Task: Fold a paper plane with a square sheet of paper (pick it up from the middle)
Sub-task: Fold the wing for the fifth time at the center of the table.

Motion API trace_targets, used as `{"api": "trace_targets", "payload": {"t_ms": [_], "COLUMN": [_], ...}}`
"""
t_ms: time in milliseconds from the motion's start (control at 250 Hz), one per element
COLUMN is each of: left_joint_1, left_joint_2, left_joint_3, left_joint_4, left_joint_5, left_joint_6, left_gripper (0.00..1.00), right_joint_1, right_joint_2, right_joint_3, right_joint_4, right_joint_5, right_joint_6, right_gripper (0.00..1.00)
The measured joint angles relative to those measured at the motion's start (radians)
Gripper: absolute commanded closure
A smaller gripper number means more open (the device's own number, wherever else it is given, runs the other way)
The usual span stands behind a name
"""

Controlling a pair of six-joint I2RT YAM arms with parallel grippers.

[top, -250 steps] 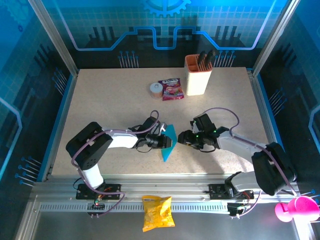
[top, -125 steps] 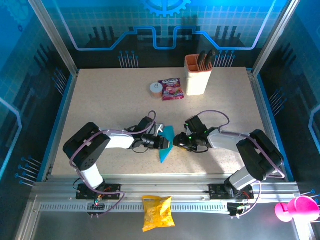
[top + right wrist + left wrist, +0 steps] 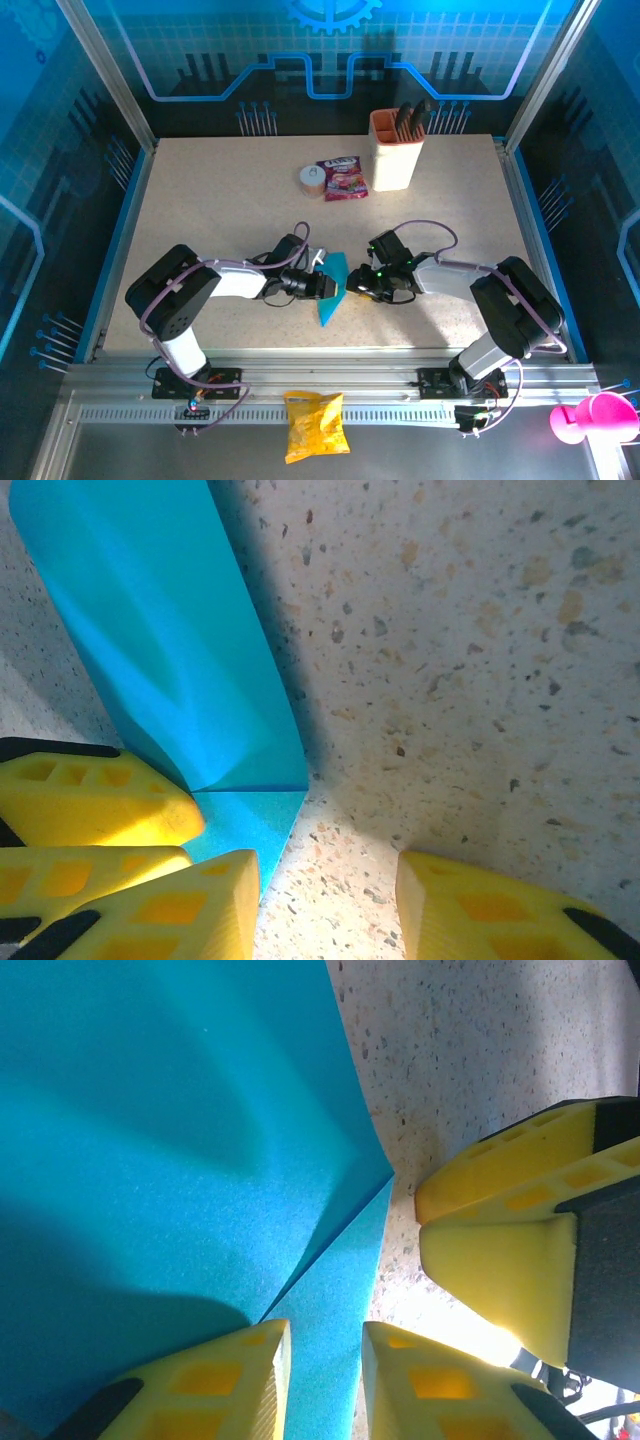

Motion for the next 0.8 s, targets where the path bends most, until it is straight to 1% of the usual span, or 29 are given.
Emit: {"api": "trace_targets", "payload": {"t_ms": [467, 799], "left_joint_1": [0.015, 0.037], "left_joint_2": [0.0, -0.001], "left_joint_3": [-0.018, -0.039], "left_joint_4": [0.029, 0.06], "left_joint_5": [0.024, 0.055], "left_joint_6": [0.0, 0.0], "left_gripper": [0.75, 0.75], "right_joint_1": [0.013, 0.035], "right_joint_2": [-0.029, 0.021], "right_joint_3": [0.005, 0.011], "right_joint_4": [0.089, 0.115], "right_joint_5": [0.014, 0.022], "right_joint_6": [0.016, 0.037], "right_gripper": [0.59, 0.59]}}
